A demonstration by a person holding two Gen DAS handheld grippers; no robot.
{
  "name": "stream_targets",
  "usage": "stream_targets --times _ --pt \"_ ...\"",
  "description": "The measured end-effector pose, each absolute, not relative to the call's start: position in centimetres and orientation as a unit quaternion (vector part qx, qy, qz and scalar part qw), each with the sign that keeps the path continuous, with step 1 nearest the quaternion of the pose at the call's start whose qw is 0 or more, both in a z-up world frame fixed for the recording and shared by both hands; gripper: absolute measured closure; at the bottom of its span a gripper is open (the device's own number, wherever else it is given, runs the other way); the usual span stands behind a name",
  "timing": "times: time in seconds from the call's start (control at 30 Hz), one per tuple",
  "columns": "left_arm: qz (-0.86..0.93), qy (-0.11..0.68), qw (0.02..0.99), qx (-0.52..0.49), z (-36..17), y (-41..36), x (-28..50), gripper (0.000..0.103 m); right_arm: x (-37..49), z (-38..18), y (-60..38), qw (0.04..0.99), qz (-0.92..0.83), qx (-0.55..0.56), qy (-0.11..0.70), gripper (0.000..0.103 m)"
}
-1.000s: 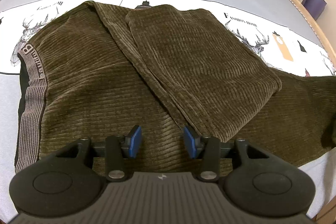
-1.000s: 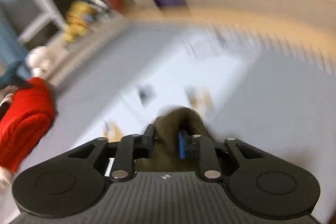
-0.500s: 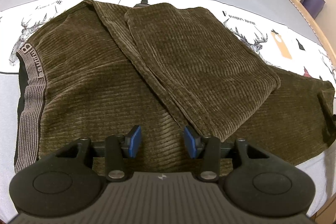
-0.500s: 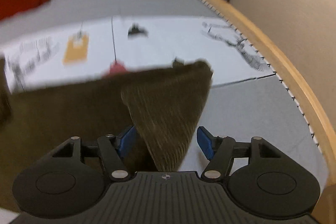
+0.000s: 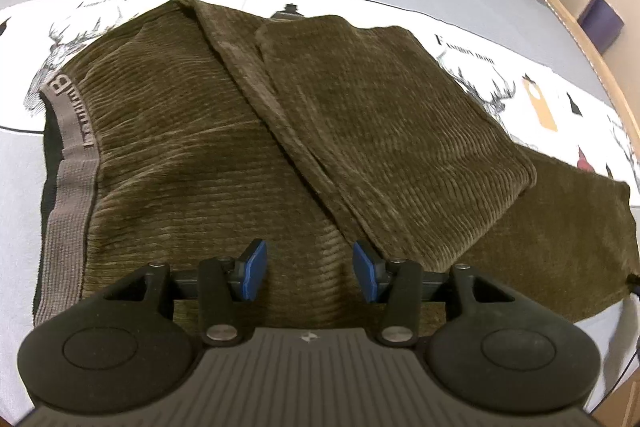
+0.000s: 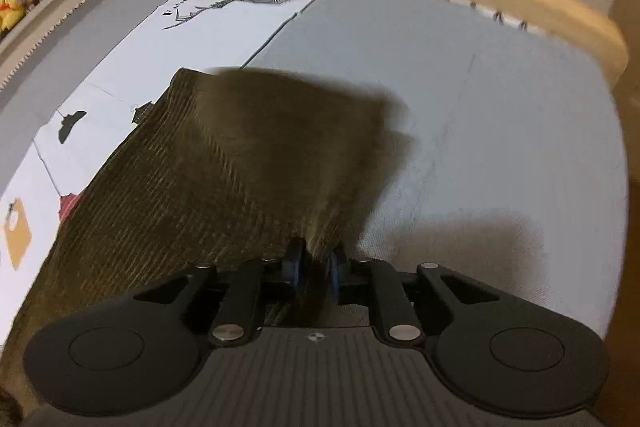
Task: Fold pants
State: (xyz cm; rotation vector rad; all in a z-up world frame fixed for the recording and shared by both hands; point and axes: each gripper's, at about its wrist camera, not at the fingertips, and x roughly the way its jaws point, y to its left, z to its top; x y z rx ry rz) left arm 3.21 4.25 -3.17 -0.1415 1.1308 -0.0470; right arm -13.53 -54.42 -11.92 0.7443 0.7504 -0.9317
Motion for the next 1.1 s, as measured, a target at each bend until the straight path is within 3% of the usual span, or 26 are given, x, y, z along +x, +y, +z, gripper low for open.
stream_targets --times 0.13,0.3,0.4,0.57,0.63,0.77,0.9,1.07,1.1 --pt "-0.001 0.539 0.837 -0.091 -3.2 7.2 3.5 0.05 -14.1 -12.1 -54.9 0.772 -0.425 0.348 0.319 0.079" --pt "0.052 0.535 0.837 -0.098 -3.9 12.5 3.4 0.042 -14.0 -12.3 -54.8 0.777 -0.427 0.337 0.317 0.078" --pt "0.097 0.535 0.833 -0.099 -4.8 16.5 3.2 0.042 -13.7 -12.3 -54.7 0.774 -0.438 0.33 0.316 0.086" --pt "0.156 0.541 0.821 -0.1 -6.1 22.1 2.5 0.04 -13.9 -12.4 -54.4 0.771 -0.446 0.33 0.313 0.086" --pt "0.14 0.558 0.811 -0.112 -7.0 23.1 2.3 0.03 -13.9 -12.4 -54.3 0.772 -0.446 0.327 0.314 0.086" --pt "0.086 0.592 0.79 -0.134 -8.9 23.1 2.1 0.03 -13.7 -12.4 -54.0 0.774 -0.447 0.317 0.318 0.087" --pt "0.061 0.57 0.814 -0.095 -8.1 22.5 2.1 0.061 -13.6 -12.0 -54.1 0.778 -0.439 0.302 0.334 0.093" --pt "0.052 0.558 0.821 -0.106 -6.9 23.7 1.9 0.083 -14.6 -10.9 -54.1 0.76 -0.439 0.329 0.348 0.095" --pt "0.053 0.552 0.828 -0.09 -6.3 23.6 1.7 0.084 -14.6 -10.6 -53.9 0.759 -0.439 0.325 0.355 0.095"
